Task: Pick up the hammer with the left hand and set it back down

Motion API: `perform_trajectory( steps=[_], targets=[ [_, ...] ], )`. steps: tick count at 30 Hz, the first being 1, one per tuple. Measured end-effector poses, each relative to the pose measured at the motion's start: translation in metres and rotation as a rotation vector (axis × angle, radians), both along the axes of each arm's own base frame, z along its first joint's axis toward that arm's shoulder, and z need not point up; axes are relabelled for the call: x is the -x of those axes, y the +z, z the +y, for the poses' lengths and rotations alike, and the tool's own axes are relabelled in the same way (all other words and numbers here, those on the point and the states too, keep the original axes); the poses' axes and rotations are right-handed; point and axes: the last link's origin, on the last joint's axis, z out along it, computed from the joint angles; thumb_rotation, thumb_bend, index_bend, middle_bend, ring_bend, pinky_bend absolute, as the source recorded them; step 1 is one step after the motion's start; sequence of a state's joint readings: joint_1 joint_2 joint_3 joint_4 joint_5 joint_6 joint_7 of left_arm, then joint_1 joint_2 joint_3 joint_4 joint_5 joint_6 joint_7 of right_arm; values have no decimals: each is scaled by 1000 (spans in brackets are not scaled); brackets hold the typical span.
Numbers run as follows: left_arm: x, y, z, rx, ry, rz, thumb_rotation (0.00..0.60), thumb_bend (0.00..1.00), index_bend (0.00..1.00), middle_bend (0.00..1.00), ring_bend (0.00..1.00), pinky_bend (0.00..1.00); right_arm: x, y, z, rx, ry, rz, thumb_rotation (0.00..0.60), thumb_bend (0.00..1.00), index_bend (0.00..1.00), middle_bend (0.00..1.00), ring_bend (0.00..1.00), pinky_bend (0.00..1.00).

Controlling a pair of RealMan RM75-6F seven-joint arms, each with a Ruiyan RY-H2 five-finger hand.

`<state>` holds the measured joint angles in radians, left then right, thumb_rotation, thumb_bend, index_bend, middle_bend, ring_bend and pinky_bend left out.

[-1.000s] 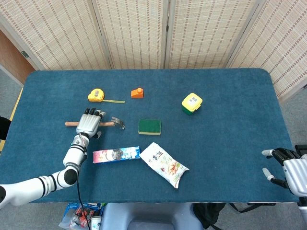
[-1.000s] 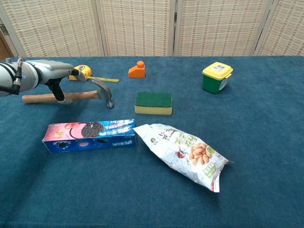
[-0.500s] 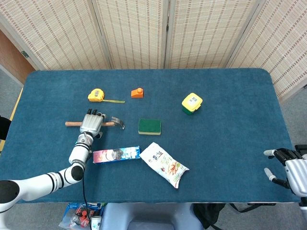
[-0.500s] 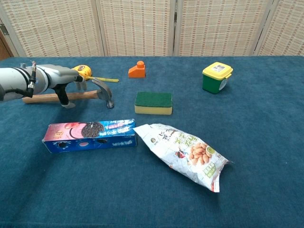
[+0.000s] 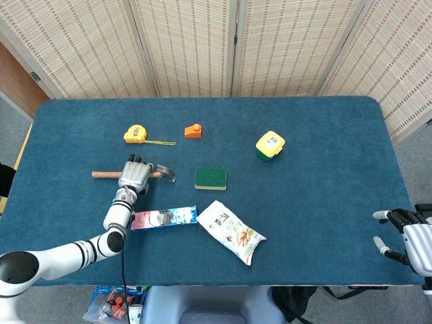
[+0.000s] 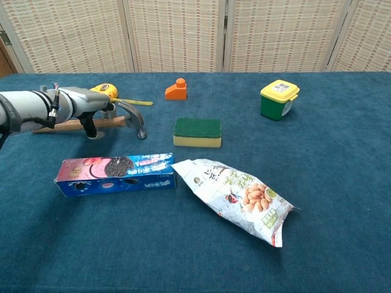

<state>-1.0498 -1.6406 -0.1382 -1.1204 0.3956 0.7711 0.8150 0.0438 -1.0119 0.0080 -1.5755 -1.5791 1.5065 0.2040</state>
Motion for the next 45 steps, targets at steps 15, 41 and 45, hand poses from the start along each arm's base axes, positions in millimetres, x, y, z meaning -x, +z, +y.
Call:
perform_trajectory(
  steps=[15,41,45],
  targets=[
    [1,-2,3,4,-2,12,600,513,353,385,193,0,0,0,-1,-3,-5,2,600,280,351,422,266,280],
    [6,7,10,-1,-136,-174,600,586,703,798,648,754,-2,4,4,11,-12,0,600,264,351,422,266,281],
    [4,12,9,-3,-163,-303,600,587,706,807,660,878,-3,3,3,9,-12,0,600,262,351,422,266,280]
  ],
)
